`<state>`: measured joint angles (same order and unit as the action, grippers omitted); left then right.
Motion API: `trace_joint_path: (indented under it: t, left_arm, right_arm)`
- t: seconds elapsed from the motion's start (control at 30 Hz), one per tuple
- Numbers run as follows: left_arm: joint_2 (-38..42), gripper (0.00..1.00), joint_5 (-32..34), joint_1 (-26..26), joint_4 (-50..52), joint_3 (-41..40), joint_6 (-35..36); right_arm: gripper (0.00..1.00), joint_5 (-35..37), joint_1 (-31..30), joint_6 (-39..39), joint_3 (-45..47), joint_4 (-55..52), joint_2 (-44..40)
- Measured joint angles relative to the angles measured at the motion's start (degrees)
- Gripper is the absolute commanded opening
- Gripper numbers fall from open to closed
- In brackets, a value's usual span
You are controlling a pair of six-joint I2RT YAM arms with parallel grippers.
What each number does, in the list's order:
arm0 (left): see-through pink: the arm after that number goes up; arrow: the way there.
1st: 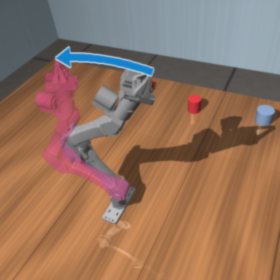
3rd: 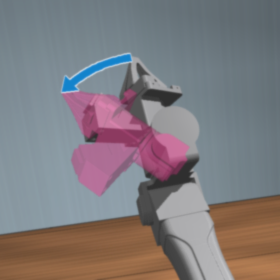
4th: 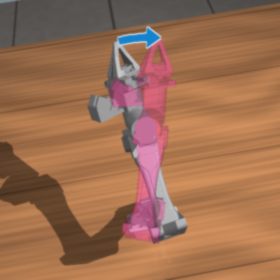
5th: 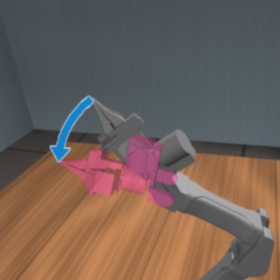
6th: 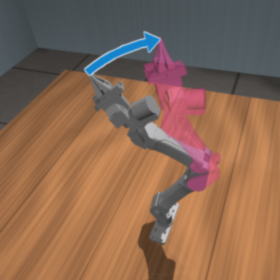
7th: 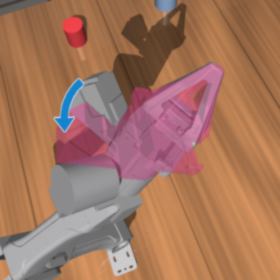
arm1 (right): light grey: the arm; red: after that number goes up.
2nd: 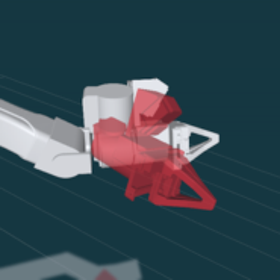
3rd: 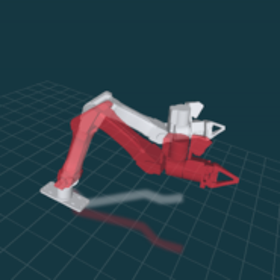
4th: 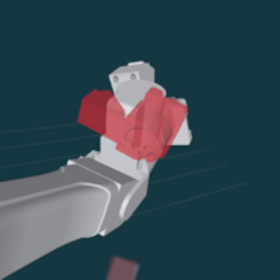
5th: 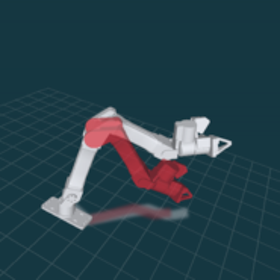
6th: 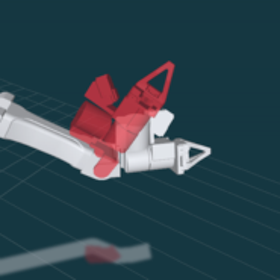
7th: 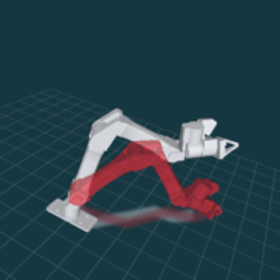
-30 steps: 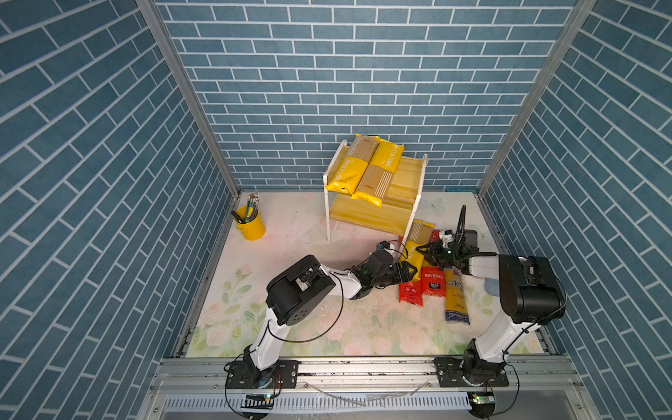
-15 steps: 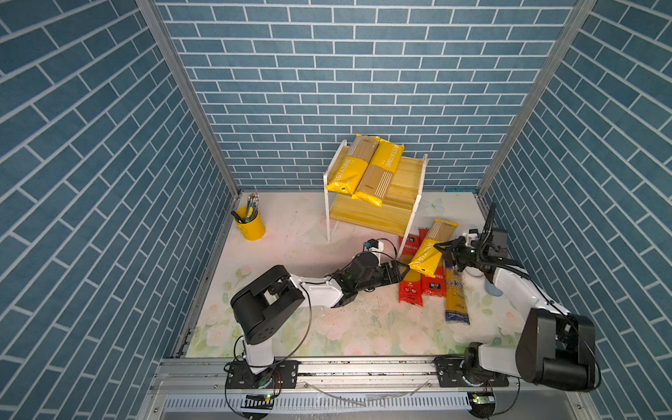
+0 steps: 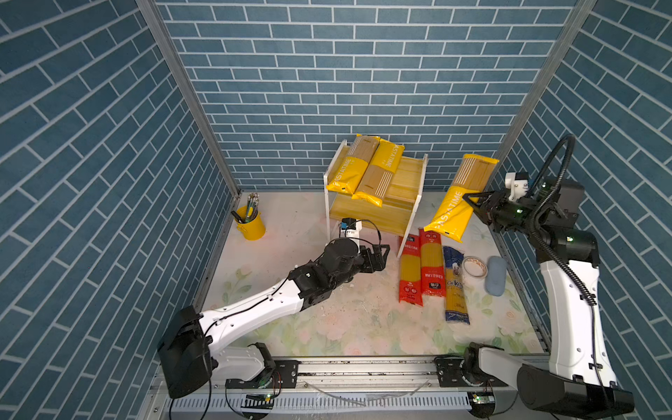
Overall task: Arrange pasta packages on shelves
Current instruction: Place the pasta bag on the shelf.
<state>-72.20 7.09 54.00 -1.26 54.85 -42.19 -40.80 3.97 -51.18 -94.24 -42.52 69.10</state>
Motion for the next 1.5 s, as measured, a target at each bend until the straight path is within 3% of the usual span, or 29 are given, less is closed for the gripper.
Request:
trace_joint_path:
  t: [0.2, 0.47, 0.77, 1.47, 1.5]
  left_arm:
    - [2.03, 0.91, 4.20, 0.02, 5.16, -0.02, 2.99]
    - [2.16, 0.91, 5.40, 0.02, 6.56, -0.92, 3.19]
    - [2.91, 0.91, 6.29, 0.02, 6.67, -2.86, 2.97]
    - [2.91, 0.91, 6.82, 0.02, 6.51, -3.45, 2.56]
    - [2.91, 0.90, 6.84, 0.02, 6.56, -3.52, 2.56]
  right_arm:
    - [0.00, 2.91, -10.34, 0.20, -20.26, -3.15, 13.79]
    - [0.00, 11.08, -18.47, -0.04, -34.25, -7.82, 30.84]
    - [0.00, 22.53, -21.84, -2.97, -34.49, -12.37, 33.88]
    - [0.00, 21.84, -24.48, -5.84, -37.13, -8.44, 39.67]
    - [0.04, 21.88, -24.48, -5.84, -37.16, -8.46, 39.69]
